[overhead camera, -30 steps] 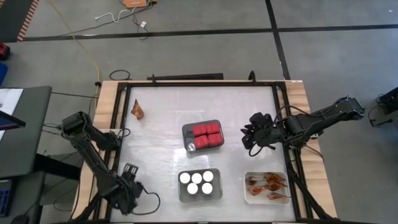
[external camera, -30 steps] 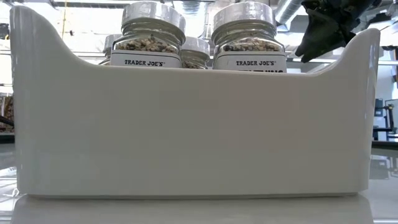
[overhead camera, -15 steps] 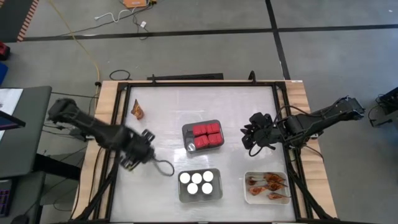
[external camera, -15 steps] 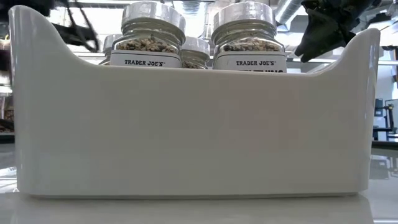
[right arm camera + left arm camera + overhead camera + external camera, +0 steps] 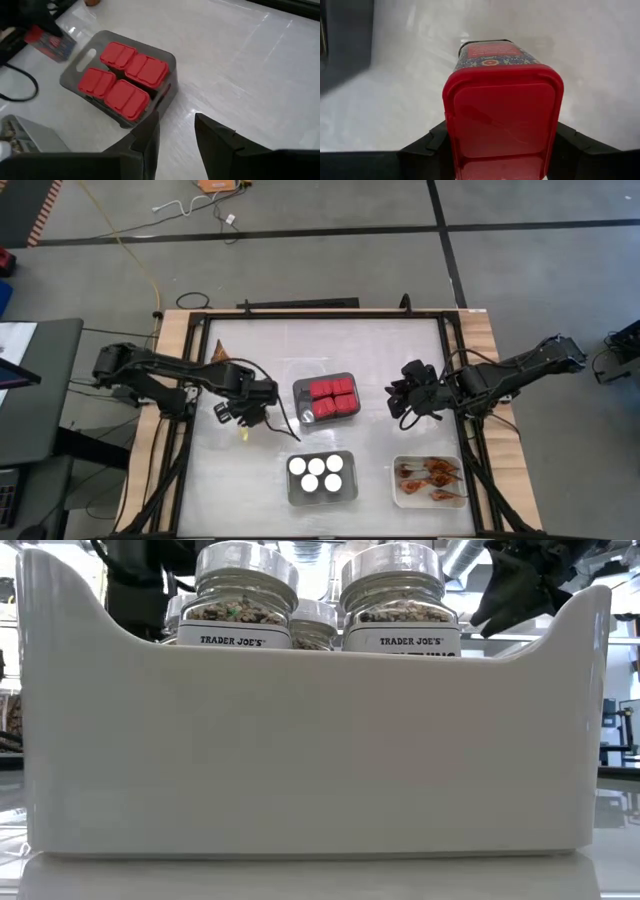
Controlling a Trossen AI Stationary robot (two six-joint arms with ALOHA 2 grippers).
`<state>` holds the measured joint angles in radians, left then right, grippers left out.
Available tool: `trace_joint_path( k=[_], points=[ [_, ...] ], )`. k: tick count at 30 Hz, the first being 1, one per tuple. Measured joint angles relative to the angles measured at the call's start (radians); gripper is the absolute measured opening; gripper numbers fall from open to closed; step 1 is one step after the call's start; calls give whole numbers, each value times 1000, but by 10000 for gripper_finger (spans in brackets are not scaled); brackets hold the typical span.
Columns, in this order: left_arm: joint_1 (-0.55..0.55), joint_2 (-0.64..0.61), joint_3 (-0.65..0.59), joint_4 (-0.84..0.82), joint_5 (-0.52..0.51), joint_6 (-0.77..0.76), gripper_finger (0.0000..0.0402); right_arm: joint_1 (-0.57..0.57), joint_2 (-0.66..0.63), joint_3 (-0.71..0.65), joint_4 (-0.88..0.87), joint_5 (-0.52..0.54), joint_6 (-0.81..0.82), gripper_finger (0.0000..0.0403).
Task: Sort spices by type
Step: Put the red seasoning can into the black bin
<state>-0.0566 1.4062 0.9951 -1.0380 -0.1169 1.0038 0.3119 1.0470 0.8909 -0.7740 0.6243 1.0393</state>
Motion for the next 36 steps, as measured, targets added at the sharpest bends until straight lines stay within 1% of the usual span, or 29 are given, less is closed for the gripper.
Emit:
trace_joint_path(
  k=[3, 7, 8, 12, 14, 17, 21, 23, 25, 27, 29, 30, 32, 35, 36],
  points=[
    [-1, 51, 4, 33, 0, 79, 203, 0, 0, 0, 8, 0, 0, 150],
    [-3, 108, 30, 53, 1, 117, 204, 0, 0, 0, 9, 0, 2, 150],
    [-3, 120, 39, 54, 1, 110, 214, 0, 0, 0, 9, 0, 2, 150],
    [-4, 139, 88, 54, 1, 53, 289, 0, 0, 1, 13, 0, 2, 150],
    [-4, 134, 113, 50, 8, 49, 316, 0, 0, 0, 13, 0, 2, 150],
    [-5, 124, 160, 10, 29, 38, 332, 0, 0, 0, 13, 0, 2, 150],
    [-5, 123, 236, -117, 33, -39, 333, 0, 0, 1, 7, 0, -2, 150],
    [-5, 122, 276, -190, 34, -122, 331, 0, 0, 0, -8, 1, -3, 150],
    [-5, 122, 312, -253, 40, -240, 331, -5, 0, 0, -28, 1, -3, 150],
    [-5, 117, 339, -292, 55, -406, 331, -20, 0, 0, -62, 1, -4, 149],
    [-5, 104, 356, -295, 68, -581, 331, -52, 0, -2, -98, -10, -30, 149],
    [-5, 94, 358, -292, 68, -672, 331, -75, -6, -10, -90, -37, -68, 149],
    [-5, 77, 358, -272, 67, -861, 331, -138, -30, -52, -34, -138, -188, 149],
    [-8, 63, 358, -219, 54, -1183, 331, -250, -87, -146, 137, -320, -402, 150],
    [-9, 62, 358, -203, 47, -1286, 331, -287, -110, -175, 169, -368, -459, 149]
  ],
)
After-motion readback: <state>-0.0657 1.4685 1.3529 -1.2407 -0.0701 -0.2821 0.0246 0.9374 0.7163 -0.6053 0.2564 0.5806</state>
